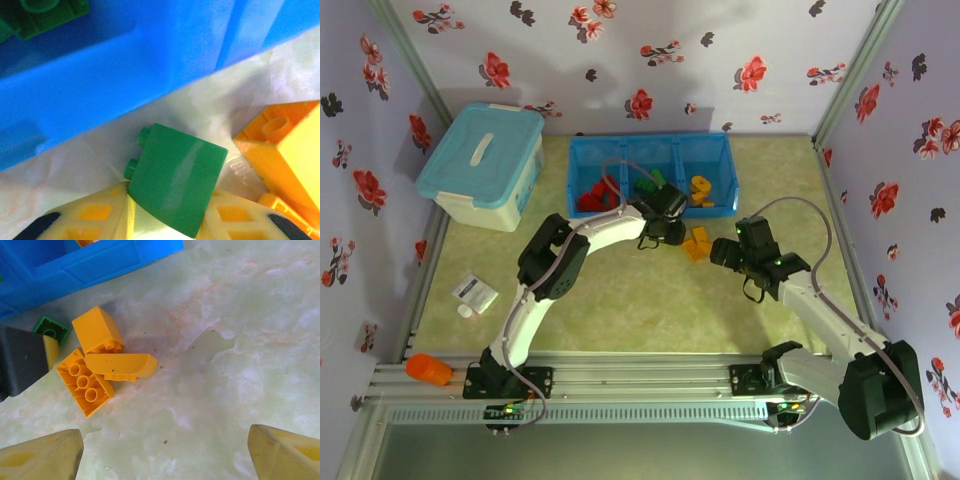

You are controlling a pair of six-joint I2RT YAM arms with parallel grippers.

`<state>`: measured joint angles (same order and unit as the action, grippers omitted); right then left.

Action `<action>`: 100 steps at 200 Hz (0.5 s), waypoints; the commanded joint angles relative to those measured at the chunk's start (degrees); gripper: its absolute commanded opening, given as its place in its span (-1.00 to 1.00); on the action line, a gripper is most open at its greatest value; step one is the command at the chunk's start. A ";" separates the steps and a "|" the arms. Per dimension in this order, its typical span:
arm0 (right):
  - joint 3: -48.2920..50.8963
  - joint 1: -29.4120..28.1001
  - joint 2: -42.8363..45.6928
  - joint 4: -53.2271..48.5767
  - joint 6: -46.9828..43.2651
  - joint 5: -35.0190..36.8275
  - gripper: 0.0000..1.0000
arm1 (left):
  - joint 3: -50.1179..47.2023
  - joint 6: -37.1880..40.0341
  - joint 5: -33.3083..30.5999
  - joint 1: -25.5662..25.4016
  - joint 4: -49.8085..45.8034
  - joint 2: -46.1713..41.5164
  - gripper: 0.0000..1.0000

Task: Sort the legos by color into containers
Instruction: Pick up the lego from the center of the table.

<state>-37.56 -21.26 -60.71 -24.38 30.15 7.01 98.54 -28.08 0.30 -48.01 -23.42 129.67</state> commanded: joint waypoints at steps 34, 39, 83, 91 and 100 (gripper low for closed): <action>2.04 0.40 2.13 0.83 1.74 -0.52 0.71 | -9.09 -1.82 -3.15 -1.19 -1.89 -9.78 -0.38; 2.23 0.34 2.22 0.98 1.81 -0.62 0.71 | -9.57 -1.81 -3.53 -1.27 -2.05 -10.72 -0.39; 3.42 0.34 1.88 2.03 2.24 -1.60 0.71 | -8.70 0.24 -6.30 0.28 -3.60 -16.40 -0.40; 3.31 0.33 1.82 1.87 2.20 -1.78 0.71 | -7.19 0.74 -6.28 1.17 -4.43 -16.31 -0.40; 3.29 0.34 2.02 1.63 2.19 -1.90 0.70 | -5.15 1.54 -6.34 2.19 -5.61 -16.01 -0.39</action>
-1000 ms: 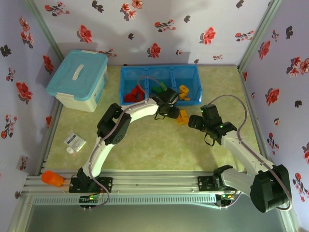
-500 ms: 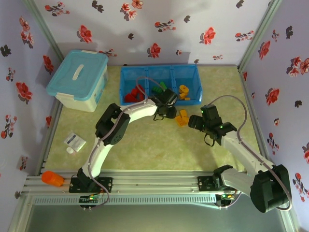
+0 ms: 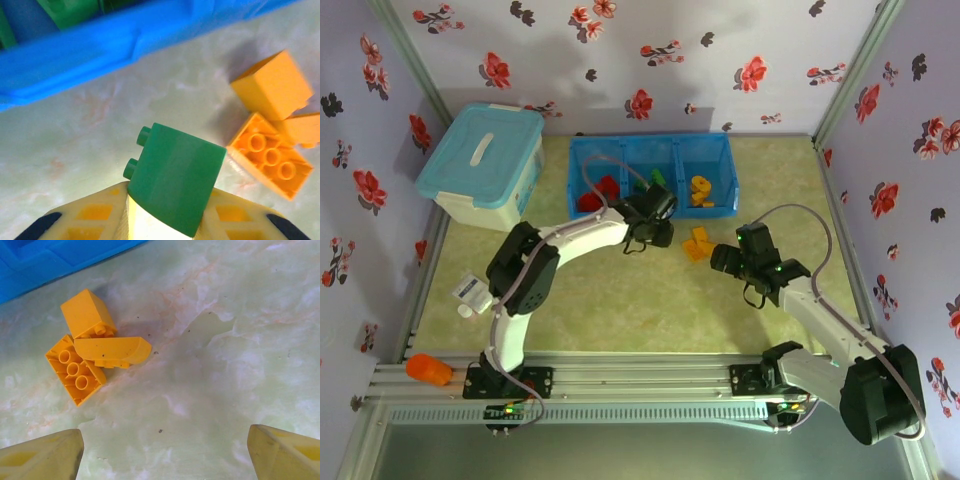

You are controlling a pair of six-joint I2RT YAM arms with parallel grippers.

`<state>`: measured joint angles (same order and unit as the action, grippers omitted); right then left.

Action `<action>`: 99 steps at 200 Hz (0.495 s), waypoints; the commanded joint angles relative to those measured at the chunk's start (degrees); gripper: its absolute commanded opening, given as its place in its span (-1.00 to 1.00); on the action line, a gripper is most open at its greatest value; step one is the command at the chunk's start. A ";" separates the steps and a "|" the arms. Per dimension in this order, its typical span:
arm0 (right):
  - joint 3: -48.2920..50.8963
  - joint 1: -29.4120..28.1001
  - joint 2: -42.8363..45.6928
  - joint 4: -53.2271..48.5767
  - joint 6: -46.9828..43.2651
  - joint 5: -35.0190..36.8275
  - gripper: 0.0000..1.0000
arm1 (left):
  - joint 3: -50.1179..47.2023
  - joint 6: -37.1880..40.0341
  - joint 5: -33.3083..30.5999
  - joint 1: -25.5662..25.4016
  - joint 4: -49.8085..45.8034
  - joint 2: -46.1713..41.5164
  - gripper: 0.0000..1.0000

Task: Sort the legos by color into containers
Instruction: Pick up the lego from the center of the table, then place the lego in the container.

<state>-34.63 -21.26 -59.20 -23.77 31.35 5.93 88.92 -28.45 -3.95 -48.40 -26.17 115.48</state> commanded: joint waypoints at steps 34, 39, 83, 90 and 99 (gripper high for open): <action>0.42 0.27 2.10 -0.30 0.81 -1.38 0.70 | 15.48 4.29 -2.24 6.55 -8.23 3.52 -0.39; 0.38 0.32 2.43 -0.61 0.81 -1.57 0.70 | 17.18 4.62 -2.17 7.00 -9.03 4.57 -0.37; 1.67 0.22 4.22 -1.71 -0.33 -2.60 0.70 | 25.10 6.91 -1.90 7.80 -14.42 6.80 0.66; 1.82 0.24 4.12 -1.75 -0.58 -2.63 0.70 | 23.56 6.68 -1.88 7.64 -13.05 5.30 0.67; 1.91 0.23 3.85 -1.72 -0.92 -2.92 0.70 | 20.54 6.49 -1.78 7.38 -11.36 2.91 0.67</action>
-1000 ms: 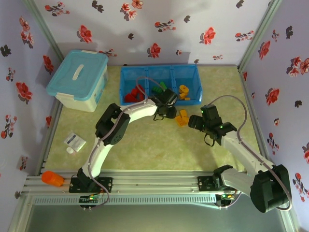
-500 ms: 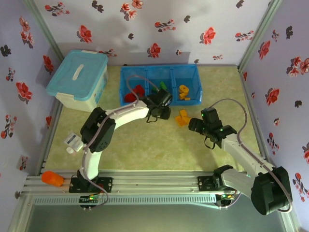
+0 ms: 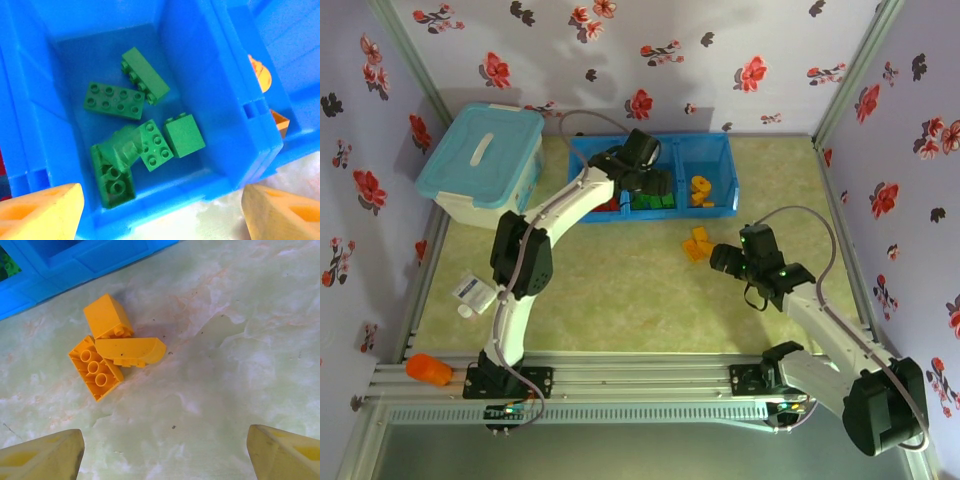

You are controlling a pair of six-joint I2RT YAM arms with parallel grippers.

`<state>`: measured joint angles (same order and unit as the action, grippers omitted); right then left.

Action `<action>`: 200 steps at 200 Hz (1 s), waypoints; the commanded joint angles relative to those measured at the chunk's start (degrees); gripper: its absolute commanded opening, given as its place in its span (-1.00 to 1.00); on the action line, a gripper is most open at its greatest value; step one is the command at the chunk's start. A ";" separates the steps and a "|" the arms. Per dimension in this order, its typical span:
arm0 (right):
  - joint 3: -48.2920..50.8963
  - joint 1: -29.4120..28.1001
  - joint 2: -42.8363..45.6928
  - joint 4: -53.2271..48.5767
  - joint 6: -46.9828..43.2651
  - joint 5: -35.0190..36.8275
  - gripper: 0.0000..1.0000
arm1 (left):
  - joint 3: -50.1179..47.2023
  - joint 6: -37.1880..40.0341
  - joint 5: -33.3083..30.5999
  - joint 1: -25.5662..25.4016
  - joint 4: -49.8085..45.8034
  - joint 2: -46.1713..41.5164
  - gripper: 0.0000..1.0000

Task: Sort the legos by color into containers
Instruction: Place the lego in the container, then pick up the lego from the center of the table.

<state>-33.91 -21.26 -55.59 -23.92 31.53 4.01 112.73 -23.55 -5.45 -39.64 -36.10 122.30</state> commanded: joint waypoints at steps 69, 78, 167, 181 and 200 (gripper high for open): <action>-1.20 -3.56 -9.87 2.41 -3.51 -4.74 0.70 | -30.94 -1.13 -0.52 -3.77 12.99 -25.38 0.65; -2.04 -4.22 -12.17 2.74 -3.43 -4.55 0.70 | -34.37 -1.84 -0.59 -3.87 14.32 -27.82 0.65; -15.50 -6.69 -35.96 3.99 -8.43 -3.67 0.67 | -58.15 -5.87 -3.54 -2.31 17.46 -46.67 0.67; -17.13 -6.69 -38.70 4.10 -8.81 -3.98 0.66 | -60.36 -6.52 -3.83 -1.94 17.96 -48.36 0.67; -19.27 -6.86 -41.74 3.84 -8.77 -5.31 0.61 | -62.71 -7.19 -4.04 -1.42 18.83 -50.33 0.66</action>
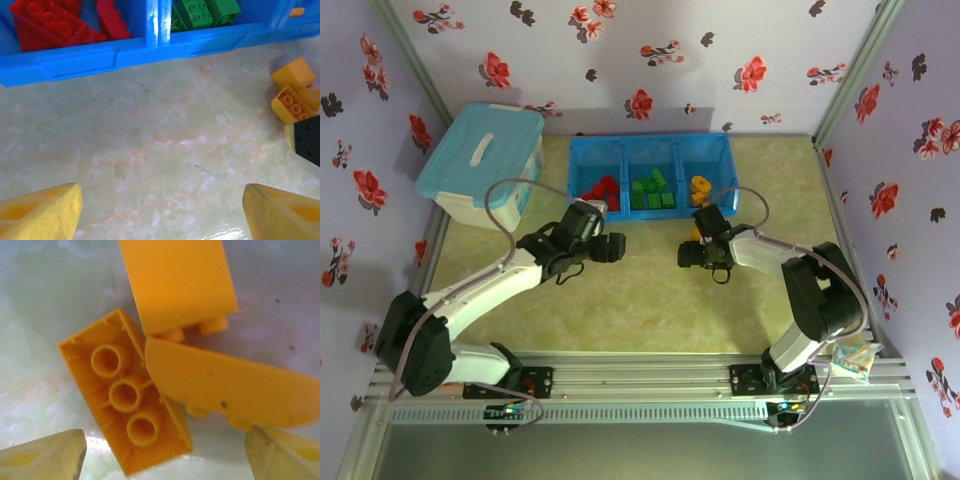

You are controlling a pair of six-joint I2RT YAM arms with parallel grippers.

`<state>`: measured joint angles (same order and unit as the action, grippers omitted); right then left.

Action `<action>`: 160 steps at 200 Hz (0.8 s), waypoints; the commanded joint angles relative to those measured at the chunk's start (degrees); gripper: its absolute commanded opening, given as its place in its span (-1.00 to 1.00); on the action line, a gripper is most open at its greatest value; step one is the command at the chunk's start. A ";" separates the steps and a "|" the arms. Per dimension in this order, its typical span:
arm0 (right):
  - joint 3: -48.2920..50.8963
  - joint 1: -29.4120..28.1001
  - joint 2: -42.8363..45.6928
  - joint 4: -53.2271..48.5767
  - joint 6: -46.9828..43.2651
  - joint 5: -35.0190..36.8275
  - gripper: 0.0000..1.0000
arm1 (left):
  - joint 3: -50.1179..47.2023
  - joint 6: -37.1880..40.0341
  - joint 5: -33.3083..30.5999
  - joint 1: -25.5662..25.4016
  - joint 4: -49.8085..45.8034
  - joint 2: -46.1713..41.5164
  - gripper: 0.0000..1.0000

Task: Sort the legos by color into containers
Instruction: Pick up the lego from the center of the table.

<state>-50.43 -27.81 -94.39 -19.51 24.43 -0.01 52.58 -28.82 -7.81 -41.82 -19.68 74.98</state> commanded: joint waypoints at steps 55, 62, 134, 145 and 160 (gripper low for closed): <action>-8.05 -1.85 -7.83 -1.68 -1.55 -0.35 0.42 | -4.68 -1.68 -1.77 2.35 2.27 -5.59 0.65; -8.53 -2.26 -8.21 -1.94 -1.38 -0.28 0.38 | -4.81 -1.60 -1.77 2.44 2.17 -5.75 0.64; -11.52 -5.23 -10.39 -2.30 -0.87 1.02 0.28 | -6.61 -1.67 -1.77 2.97 2.61 -6.88 0.62; -12.18 -5.40 -10.43 -2.69 -1.09 0.98 0.26 | -6.65 -1.68 -1.76 2.99 2.63 -6.96 0.62; -13.01 -5.89 -10.50 -3.46 -0.98 0.89 0.20 | -6.67 -1.68 -1.77 3.14 2.69 -7.13 0.62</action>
<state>-61.14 -31.62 -102.72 -29.45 23.90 5.61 46.70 -29.89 -8.62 -39.29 -17.98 69.34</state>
